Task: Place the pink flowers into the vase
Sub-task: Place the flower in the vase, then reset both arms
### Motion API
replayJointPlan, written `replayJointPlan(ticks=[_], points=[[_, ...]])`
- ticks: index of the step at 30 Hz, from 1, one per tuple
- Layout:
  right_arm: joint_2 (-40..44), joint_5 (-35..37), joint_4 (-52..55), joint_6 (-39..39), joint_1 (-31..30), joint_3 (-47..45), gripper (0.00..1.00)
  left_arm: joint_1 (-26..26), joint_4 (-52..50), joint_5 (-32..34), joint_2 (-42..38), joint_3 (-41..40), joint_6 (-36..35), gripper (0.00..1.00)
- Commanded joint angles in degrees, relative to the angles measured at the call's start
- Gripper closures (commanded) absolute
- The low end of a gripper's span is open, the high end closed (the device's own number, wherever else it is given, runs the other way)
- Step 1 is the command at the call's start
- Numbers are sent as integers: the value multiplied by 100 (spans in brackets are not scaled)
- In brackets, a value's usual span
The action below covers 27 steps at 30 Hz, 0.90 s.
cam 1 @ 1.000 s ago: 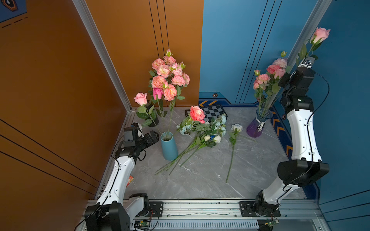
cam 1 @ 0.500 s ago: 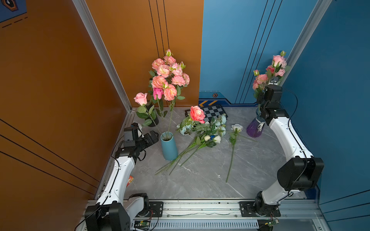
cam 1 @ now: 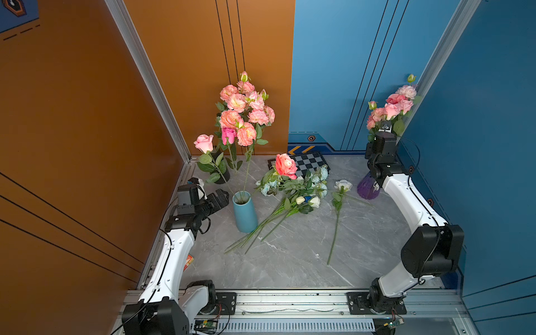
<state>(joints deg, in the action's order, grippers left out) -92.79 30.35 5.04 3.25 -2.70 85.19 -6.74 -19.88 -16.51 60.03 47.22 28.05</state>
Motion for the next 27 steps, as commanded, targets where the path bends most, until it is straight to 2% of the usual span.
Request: replayJointPlan(ticks=[1, 3, 6, 9, 12, 14, 18, 21, 24, 27], points=[[335, 144, 132, -25, -35, -77, 39, -88, 180, 82, -132, -68, 61, 2], [421, 134, 181, -28, -63, -94, 29, -125, 266, 73, -162, -71, 121, 1], [608, 104, 225, -69, -90, -142, 18, -135, 350, 92, -152, -55, 188, 1], [785, 103, 298, -70, -99, -186, 12, -160, 425, 137, -180, -85, 219, 2], [964, 106, 463, -116, -108, -239, 0, -219, 480, 183, -219, -137, 235, 1], [1133, 86, 573, -201, -128, -357, 0, -287, 531, 256, -263, -177, 246, 1], [1672, -174, 632, -652, -207, -1140, 0, -394, 834, 970, -467, -477, 241, 1], [2139, -697, -297, -698, -336, -2414, 0, -418, 1171, 1670, -475, -711, -9, 2], [2502, -898, -1341, -687, -571, -3734, 0, -446, 1503, 2163, -439, -987, -298, 1], [2480, -812, -1463, -870, -640, -4368, 0, -449, 1873, 2495, -532, -1290, -491, 1]])
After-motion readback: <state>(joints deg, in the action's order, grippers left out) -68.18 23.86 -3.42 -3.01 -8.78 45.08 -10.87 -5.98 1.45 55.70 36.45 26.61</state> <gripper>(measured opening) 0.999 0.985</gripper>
